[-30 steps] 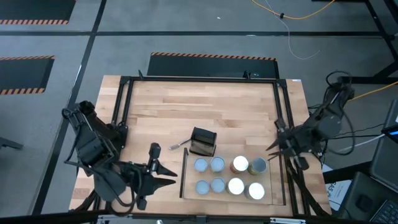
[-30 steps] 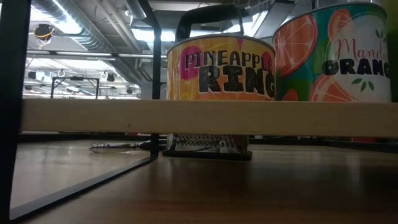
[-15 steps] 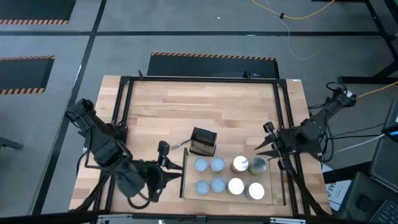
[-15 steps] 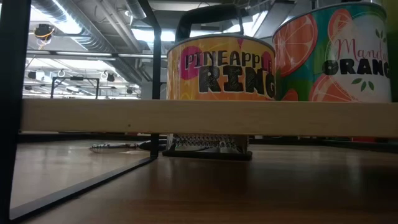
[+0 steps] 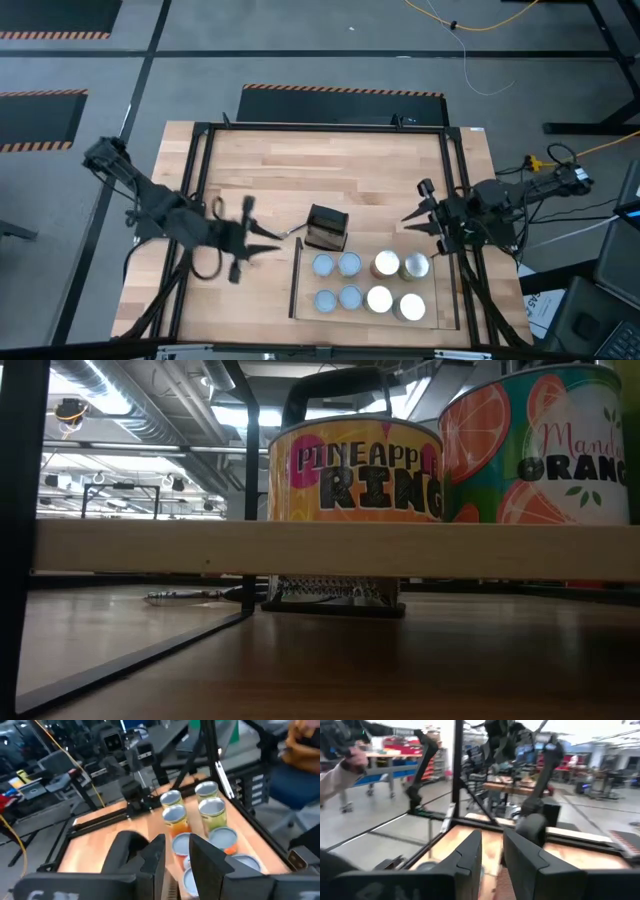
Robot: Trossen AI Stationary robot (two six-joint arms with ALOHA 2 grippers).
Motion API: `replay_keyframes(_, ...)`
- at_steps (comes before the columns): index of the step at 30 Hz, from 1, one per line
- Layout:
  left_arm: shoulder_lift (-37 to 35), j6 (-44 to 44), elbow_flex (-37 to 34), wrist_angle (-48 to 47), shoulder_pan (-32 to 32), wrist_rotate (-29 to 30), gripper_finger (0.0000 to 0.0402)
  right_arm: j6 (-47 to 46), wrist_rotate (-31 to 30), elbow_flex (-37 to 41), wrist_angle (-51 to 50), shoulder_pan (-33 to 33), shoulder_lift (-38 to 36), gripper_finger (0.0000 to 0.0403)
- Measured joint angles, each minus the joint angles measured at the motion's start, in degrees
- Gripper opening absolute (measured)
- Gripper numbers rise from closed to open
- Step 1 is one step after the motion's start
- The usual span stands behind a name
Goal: Pick and place cans onto a shelf
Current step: Return to Home Position
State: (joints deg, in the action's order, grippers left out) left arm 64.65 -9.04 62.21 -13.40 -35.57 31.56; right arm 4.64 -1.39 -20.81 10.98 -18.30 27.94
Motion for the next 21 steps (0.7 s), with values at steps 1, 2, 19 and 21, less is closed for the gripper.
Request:
replay_keyframes(1, -2.53, 0.32, -2.93, 1.46, 0.05, -0.05, 0.0080, 0.06, 0.00, 0.00, -0.43, 0.77, -0.81, 0.0084)
replay_keyframes(2, -5.14, 0.79, -5.80, 2.25, -0.03, -0.02, 0.0080, 0.09, 0.03, -0.01, -1.03, 1.45, -1.64, 0.0084)
replay_keyframes(19, -36.33, -3.65, -46.24, 33.01, 13.75, -0.55, 0.0080, -1.43, 0.07, -0.01, -10.94, 3.91, -12.88, 0.0084)
replay_keyframes(21, -36.46, -4.12, -47.82, 34.72, 18.14, -4.29, 0.0080, -1.42, 0.07, 0.00, -11.47, 3.91, -12.89, 0.0084)
